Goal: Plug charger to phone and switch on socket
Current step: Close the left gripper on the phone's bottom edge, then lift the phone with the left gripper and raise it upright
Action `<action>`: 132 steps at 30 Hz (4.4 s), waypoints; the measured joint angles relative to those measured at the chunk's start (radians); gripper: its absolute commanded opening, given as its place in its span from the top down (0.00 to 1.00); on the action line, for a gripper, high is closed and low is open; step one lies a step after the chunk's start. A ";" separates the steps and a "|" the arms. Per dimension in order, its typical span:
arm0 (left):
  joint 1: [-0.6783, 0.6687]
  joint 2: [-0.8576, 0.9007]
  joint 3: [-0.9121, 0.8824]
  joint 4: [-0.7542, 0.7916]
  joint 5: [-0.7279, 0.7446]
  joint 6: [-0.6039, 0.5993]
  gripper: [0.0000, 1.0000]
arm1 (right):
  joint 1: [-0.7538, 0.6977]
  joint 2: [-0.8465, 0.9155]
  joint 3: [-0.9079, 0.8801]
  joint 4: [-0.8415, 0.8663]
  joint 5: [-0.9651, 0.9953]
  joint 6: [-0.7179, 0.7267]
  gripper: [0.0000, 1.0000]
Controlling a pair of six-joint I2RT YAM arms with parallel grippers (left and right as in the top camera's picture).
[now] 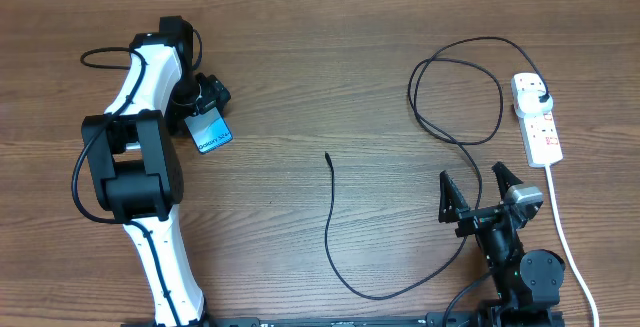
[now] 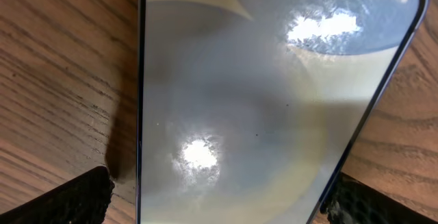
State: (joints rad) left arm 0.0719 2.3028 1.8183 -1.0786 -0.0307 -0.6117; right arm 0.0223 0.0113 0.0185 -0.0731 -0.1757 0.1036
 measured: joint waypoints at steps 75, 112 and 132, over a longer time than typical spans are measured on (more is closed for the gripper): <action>0.003 -0.030 -0.070 0.103 -0.019 -0.040 0.12 | 0.000 0.000 0.000 0.000 0.000 0.000 0.00; 0.003 -0.032 -0.072 0.099 -0.020 -0.033 0.90 | 0.000 0.000 0.000 0.000 0.000 0.000 0.00; 0.003 0.027 0.099 -0.115 0.020 -0.033 0.96 | 0.000 0.000 0.000 0.000 0.000 0.000 0.00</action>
State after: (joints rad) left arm 0.0746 2.3295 1.9175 -1.1938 -0.0105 -0.6445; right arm 0.0223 0.0109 0.0185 -0.0734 -0.1753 0.1036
